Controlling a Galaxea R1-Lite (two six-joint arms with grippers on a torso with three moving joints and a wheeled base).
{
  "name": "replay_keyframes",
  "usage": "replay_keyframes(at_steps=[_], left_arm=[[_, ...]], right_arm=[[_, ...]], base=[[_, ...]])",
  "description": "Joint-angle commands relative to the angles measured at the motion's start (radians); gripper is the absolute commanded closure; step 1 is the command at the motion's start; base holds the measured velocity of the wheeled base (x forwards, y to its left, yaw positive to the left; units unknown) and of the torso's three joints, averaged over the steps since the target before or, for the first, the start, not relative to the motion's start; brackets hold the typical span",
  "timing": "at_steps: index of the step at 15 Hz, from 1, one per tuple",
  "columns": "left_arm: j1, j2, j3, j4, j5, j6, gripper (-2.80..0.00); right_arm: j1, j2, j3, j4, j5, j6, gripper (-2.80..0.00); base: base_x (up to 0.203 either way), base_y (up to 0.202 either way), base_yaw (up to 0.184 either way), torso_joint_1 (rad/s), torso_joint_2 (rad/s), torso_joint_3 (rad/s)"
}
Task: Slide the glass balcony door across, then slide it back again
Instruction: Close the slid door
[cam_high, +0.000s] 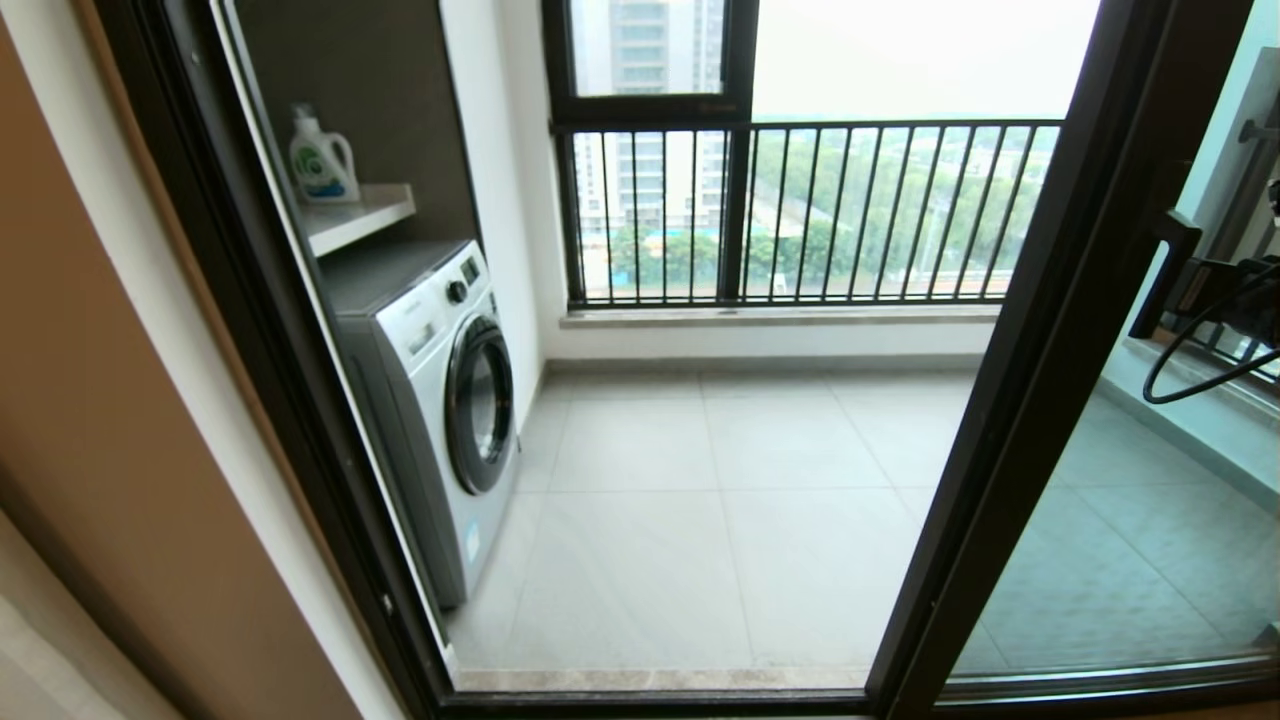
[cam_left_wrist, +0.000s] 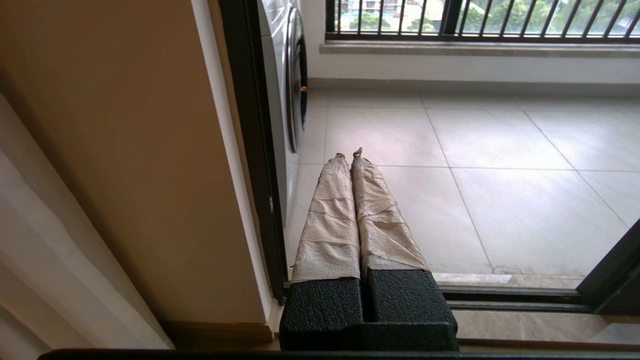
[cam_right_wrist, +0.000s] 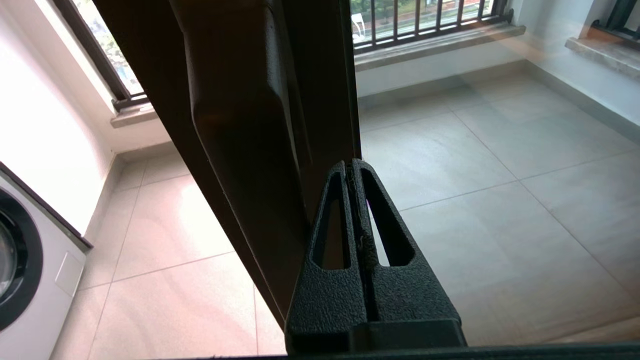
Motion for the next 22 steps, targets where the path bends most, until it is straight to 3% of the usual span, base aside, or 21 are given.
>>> replay_keyframes(at_steps=[1, 3, 6, 16, 22], left_arm=[[0.001, 0.002, 0.000, 0.000, 0.000, 0.000, 0.00], [0.001, 0.001, 0.000, 0.000, 0.000, 0.000, 0.00], [0.001, 0.002, 0.000, 0.000, 0.000, -0.001, 0.00], [0.001, 0.001, 0.000, 0.000, 0.000, 0.000, 0.00], [0.001, 0.002, 0.000, 0.000, 0.000, 0.000, 0.00]], right_arm=[[0.029, -0.015, 0.010, -0.001, 0.005, 0.000, 0.00], [0.051, -0.021, 0.006, -0.001, 0.002, 0.000, 0.00], [0.100, -0.028, -0.002, -0.004, -0.068, -0.007, 0.00], [0.172, -0.056, 0.007, -0.004, -0.081, -0.024, 0.00], [0.298, -0.064, 0.049, -0.005, -0.164, -0.036, 0.00]], base=[[0.000, 0.000, 0.000, 0.000, 0.00, 0.000], [0.000, 0.000, 0.000, 0.000, 0.00, 0.000], [0.000, 0.000, 0.000, 0.000, 0.00, 0.000], [0.000, 0.000, 0.000, 0.000, 0.00, 0.000], [0.000, 0.000, 0.000, 0.000, 0.00, 0.000]])
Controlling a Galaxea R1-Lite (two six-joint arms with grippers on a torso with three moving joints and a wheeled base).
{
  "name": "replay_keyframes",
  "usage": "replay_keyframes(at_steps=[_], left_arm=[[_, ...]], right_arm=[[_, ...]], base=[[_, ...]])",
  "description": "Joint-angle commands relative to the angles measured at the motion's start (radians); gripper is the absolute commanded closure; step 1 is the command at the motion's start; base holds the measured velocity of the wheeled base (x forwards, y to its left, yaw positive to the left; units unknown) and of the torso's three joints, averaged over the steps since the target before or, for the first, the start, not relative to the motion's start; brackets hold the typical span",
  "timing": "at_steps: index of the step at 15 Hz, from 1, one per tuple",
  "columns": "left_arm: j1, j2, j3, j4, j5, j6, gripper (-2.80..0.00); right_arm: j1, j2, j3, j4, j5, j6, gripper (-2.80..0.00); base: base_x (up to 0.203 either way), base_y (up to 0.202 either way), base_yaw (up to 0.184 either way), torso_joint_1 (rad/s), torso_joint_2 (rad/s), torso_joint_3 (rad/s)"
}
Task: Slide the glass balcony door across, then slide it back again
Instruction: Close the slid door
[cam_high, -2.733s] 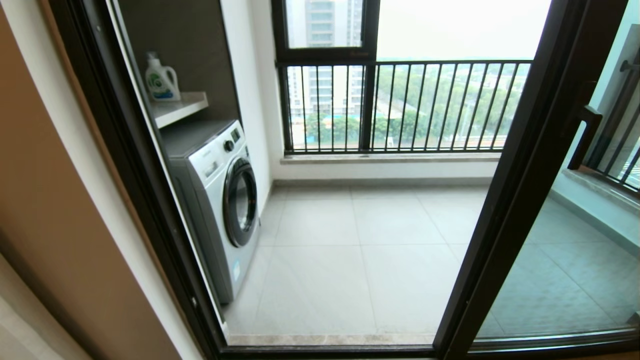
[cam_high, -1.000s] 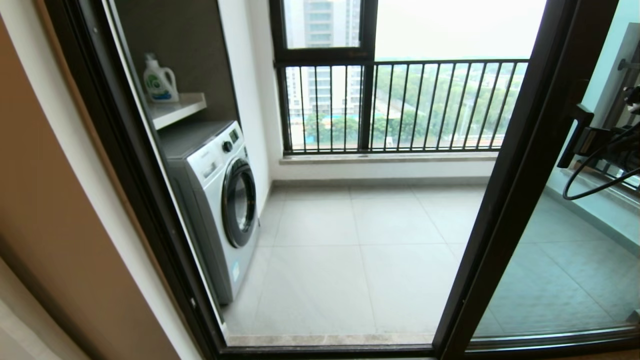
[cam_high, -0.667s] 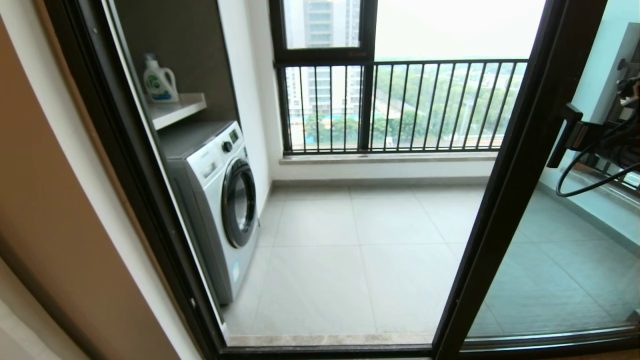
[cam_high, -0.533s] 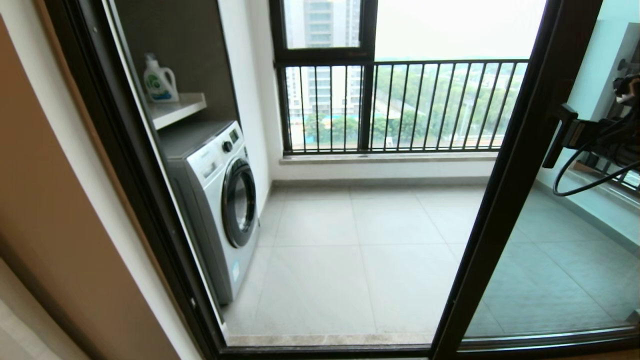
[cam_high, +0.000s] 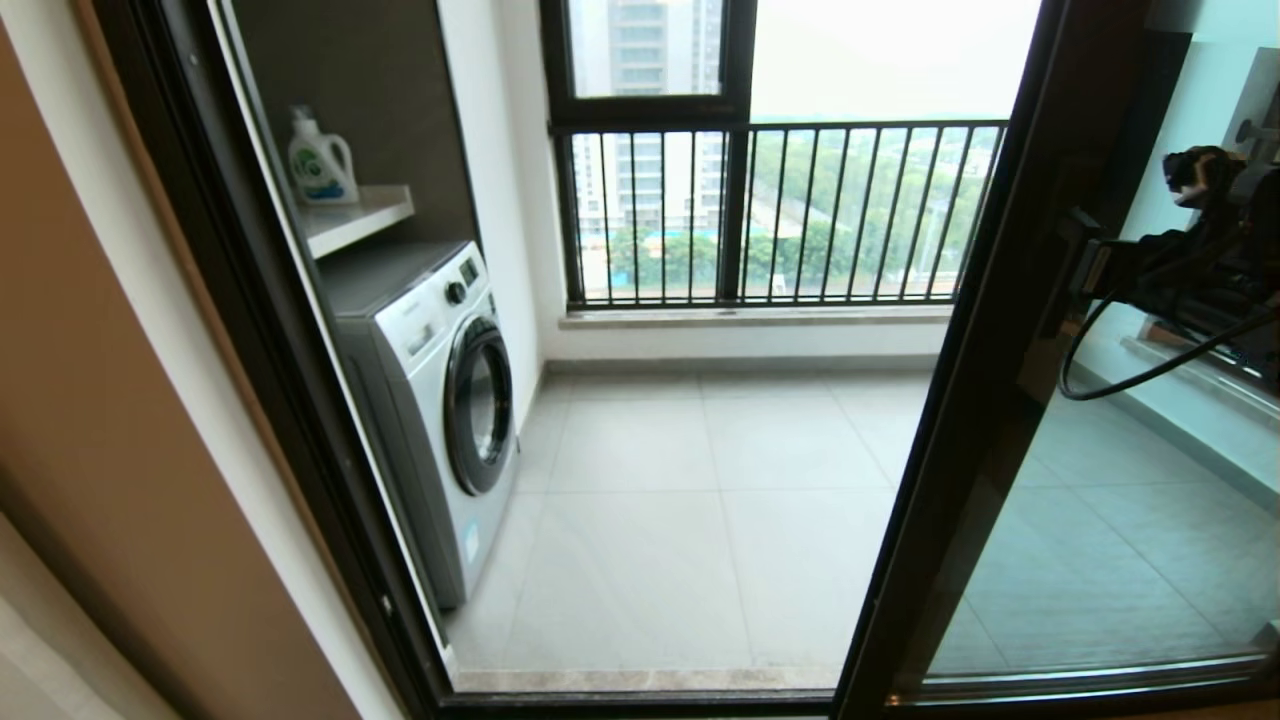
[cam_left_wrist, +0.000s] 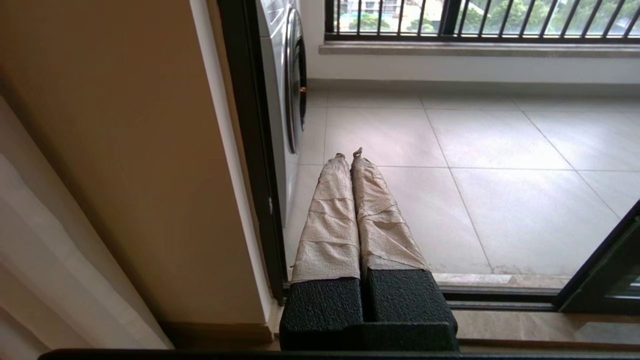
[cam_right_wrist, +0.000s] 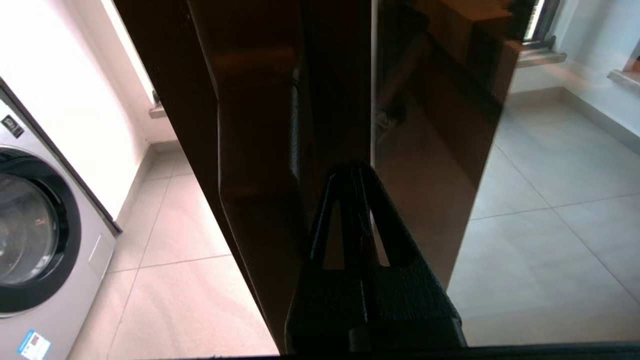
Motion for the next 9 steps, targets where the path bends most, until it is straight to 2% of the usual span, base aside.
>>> replay_keyframes(at_steps=[1, 9], left_arm=[[0.000, 0.002, 0.000, 0.000, 0.000, 0.000, 0.00], [0.000, 0.001, 0.000, 0.000, 0.000, 0.000, 0.00]], right_arm=[[0.055, -0.006, 0.026, -0.004, -0.024, -0.005, 0.00], [0.224, 0.002, 0.031, -0.021, -0.107, -0.026, 0.00]], base=[[0.000, 0.000, 0.000, 0.000, 0.00, 0.000], [0.000, 0.000, 0.000, 0.000, 0.00, 0.000]])
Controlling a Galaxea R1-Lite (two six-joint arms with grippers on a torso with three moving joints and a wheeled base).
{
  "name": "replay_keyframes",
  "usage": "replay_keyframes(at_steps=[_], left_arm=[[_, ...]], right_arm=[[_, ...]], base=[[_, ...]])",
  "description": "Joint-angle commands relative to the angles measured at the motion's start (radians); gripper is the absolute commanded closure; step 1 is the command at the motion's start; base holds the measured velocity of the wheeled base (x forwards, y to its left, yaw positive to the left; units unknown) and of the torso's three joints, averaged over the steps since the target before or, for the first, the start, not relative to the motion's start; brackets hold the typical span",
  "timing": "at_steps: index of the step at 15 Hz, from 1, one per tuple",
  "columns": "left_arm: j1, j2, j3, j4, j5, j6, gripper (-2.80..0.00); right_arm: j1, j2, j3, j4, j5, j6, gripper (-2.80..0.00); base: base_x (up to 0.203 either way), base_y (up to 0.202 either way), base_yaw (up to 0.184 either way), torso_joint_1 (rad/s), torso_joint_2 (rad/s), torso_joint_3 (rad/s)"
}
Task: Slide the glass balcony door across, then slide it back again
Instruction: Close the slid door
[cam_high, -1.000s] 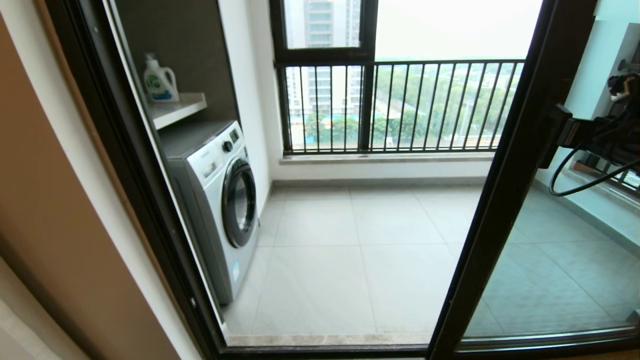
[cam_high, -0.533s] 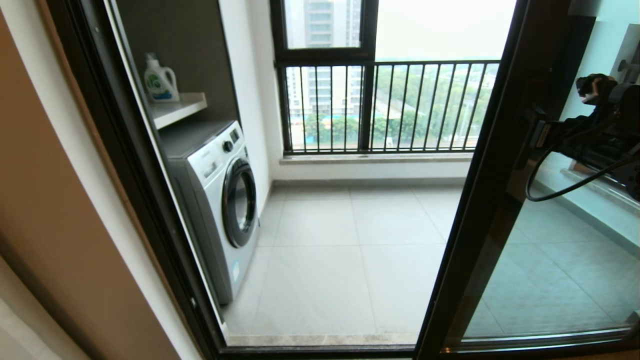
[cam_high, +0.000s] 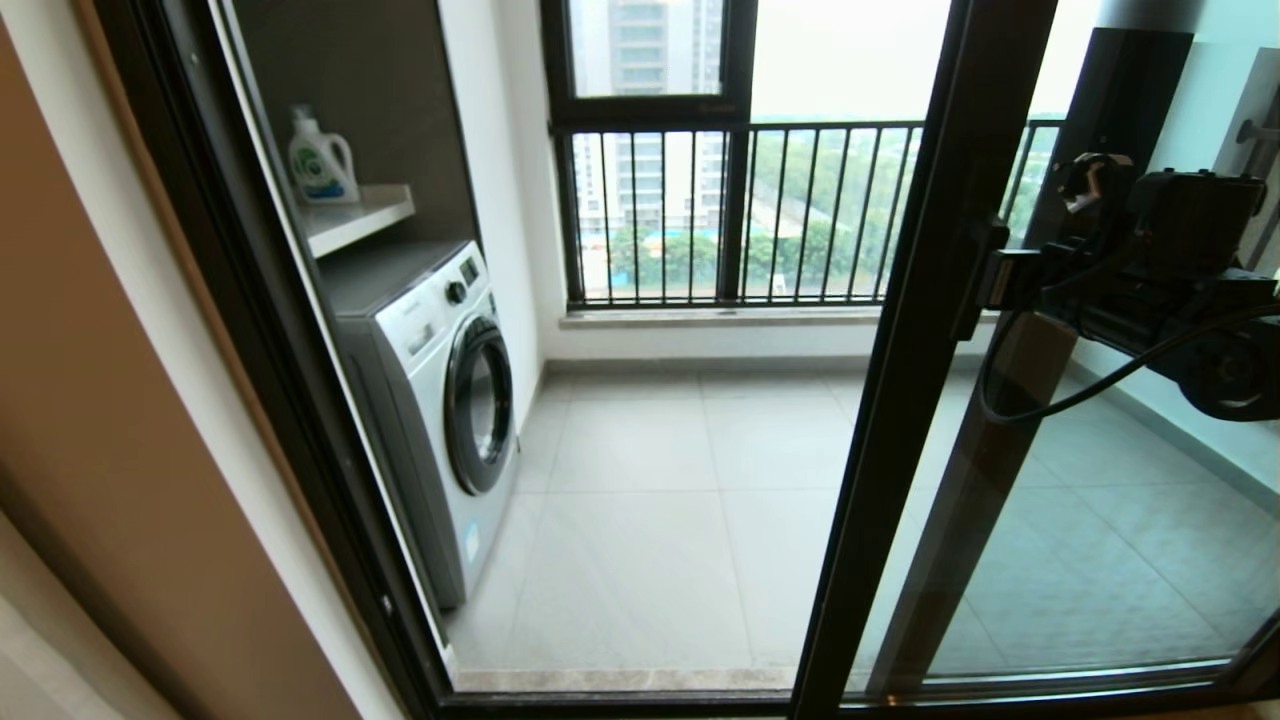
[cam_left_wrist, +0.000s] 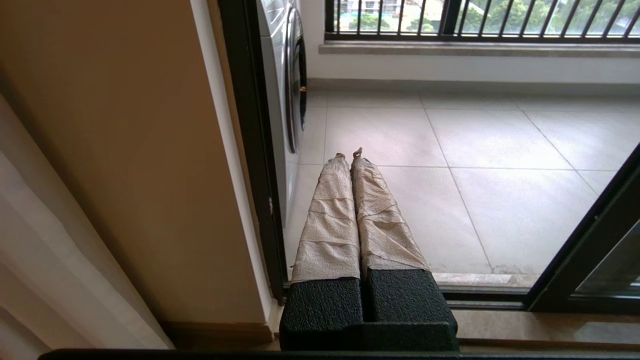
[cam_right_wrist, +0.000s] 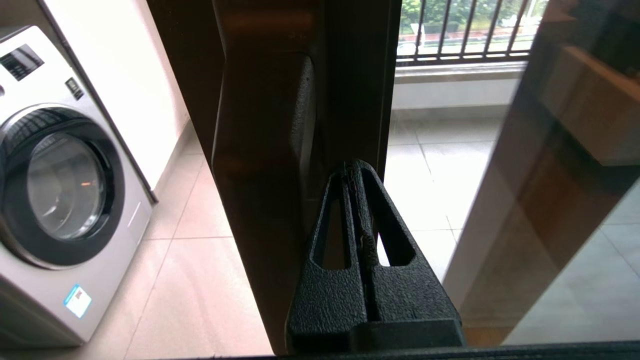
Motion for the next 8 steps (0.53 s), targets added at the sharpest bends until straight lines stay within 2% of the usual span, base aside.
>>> replay_keyframes(at_steps=[1, 8], left_arm=[[0.000, 0.000, 0.000, 0.000, 0.000, 0.000, 0.00], [0.000, 0.000, 0.000, 0.000, 0.000, 0.000, 0.00]], right_arm=[[0.046, 0.023, -0.015, -0.004, -0.023, -0.001, 0.00], [0.196, 0.118, -0.133, -0.004, -0.134, 0.001, 0.00]], base=[[0.000, 0.000, 0.000, 0.000, 0.00, 0.000], [0.000, 0.000, 0.000, 0.000, 0.00, 0.000]])
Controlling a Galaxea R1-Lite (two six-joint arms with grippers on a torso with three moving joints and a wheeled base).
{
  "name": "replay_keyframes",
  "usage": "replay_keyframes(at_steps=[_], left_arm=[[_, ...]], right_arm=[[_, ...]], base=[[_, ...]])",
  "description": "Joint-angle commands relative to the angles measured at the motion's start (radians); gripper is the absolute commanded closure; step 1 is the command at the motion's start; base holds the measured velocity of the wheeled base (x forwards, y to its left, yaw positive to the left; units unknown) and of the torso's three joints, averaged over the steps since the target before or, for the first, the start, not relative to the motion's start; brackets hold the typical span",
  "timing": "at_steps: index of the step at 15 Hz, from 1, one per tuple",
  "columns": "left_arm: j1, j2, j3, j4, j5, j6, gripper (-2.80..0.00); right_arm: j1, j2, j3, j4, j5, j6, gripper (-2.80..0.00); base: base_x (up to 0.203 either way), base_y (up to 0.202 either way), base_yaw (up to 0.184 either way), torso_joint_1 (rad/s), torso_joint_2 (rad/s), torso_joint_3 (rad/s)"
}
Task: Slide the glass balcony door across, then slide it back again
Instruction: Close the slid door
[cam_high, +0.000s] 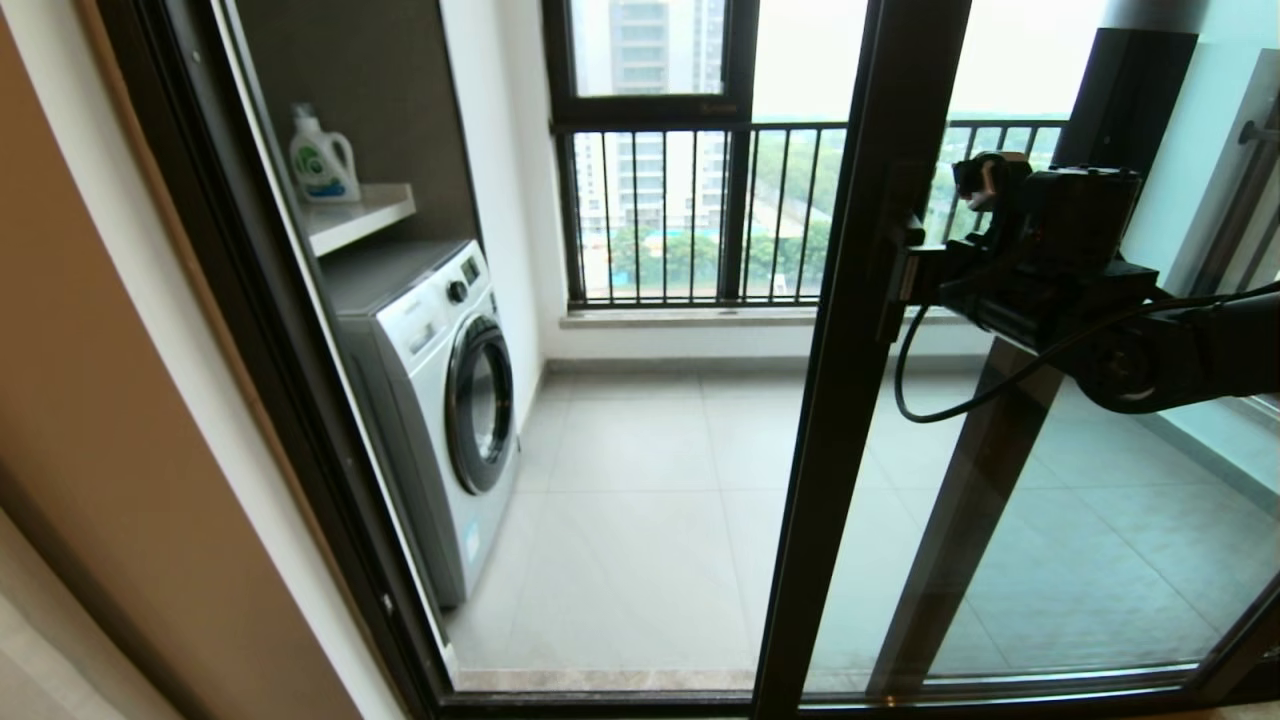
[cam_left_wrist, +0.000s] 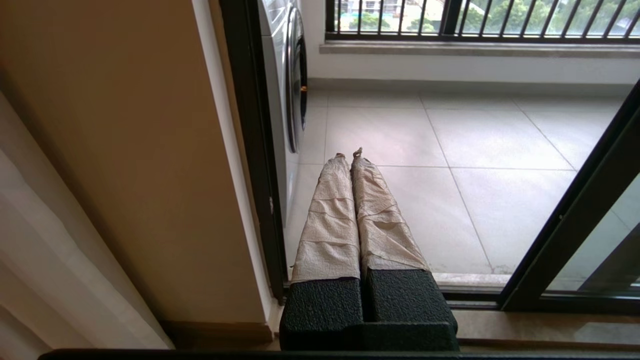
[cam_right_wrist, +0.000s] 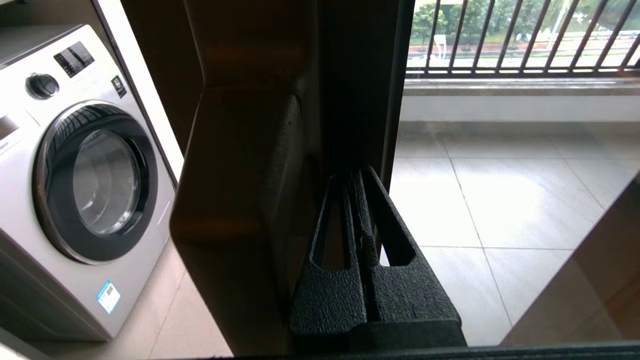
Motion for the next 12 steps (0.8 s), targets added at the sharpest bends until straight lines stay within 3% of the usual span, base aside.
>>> replay_keyframes(at_steps=[1, 12], left_arm=[[0.000, 0.000, 0.000, 0.000, 0.000, 0.000, 0.00], [0.000, 0.002, 0.000, 0.000, 0.000, -0.001, 0.00]], right_arm=[[0.053, 0.047, -0.037, -0.004, -0.025, 0.000, 0.00], [0.243, 0.166, -0.180, 0.005, -0.111, 0.000, 0.00]], base=[[0.000, 0.000, 0.000, 0.000, 0.00, 0.000], [0.000, 0.000, 0.000, 0.000, 0.00, 0.000]])
